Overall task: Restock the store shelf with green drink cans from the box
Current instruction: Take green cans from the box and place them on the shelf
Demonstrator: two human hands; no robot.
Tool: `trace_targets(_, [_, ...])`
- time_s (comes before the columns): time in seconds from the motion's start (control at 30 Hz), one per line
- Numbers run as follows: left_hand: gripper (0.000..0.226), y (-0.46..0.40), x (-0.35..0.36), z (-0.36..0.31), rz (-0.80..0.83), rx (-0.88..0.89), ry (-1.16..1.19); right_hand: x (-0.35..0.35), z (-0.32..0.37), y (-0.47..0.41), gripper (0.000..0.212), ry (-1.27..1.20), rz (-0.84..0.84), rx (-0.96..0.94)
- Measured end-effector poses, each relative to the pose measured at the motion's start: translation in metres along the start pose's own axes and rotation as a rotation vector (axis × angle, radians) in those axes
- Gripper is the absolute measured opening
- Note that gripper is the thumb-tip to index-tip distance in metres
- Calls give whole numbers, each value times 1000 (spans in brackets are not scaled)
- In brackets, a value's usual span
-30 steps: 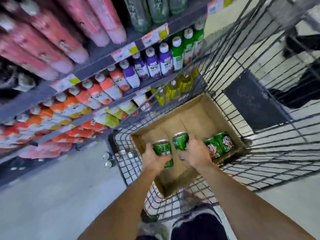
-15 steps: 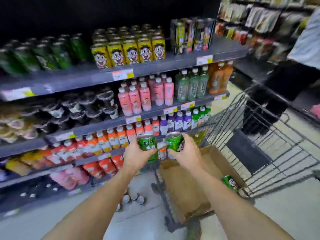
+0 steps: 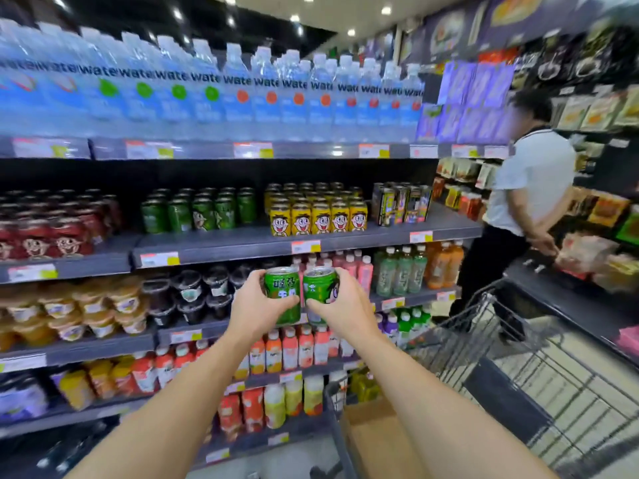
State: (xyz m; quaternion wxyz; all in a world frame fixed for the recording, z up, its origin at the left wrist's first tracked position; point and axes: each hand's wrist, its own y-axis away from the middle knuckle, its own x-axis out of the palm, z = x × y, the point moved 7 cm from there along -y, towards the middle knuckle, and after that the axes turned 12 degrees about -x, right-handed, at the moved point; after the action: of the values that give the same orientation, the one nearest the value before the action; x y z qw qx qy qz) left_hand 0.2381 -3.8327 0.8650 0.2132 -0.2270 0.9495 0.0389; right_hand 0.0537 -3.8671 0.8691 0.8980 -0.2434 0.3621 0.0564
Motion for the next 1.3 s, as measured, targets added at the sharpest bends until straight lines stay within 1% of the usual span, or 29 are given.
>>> trace_targets(0.07, [55, -4, -14, -9, -17, 4, -5, -4, 18, -10, 59, -20, -20, -36])
trace_targets(0.2, [56, -18, -32, -29, -59, 26, -9, -11, 39, -33, 64, -8, -26, -65])
trace_targets(0.27, [60, -25, -38, -41, -82, 47, -26, -16, 45, -46, 65, 18, -25, -96])
trace_targets(0.4, [71, -44, -49, -56, -127, 76, -41, -23, 52, -75, 73, 21, -26, -123])
trace_targets(0.57, [74, -69, -63, -58, -165, 43, -20, -13, 53, -108, 62, -42, -66, -114])
trace_targets(0.73, [73, -89, -75, -41, -203, -11, -28, 18, 53, -129, 62, -85, -13, -115])
trace_targets(0.87, [77, -101, -89, -18, -215, -73, -53, 44, 58, -139, 62, -88, 14, -133])
trace_targets(1.2, [81, -137, -166, 30, -291, -142, -96, 114, 102, -170, 67, -87, 46, -148])
trace_targets(1.3, [83, -154, -187, 43, -279, -146, -106, 138, 118, -177, 67, -87, 43, -145])
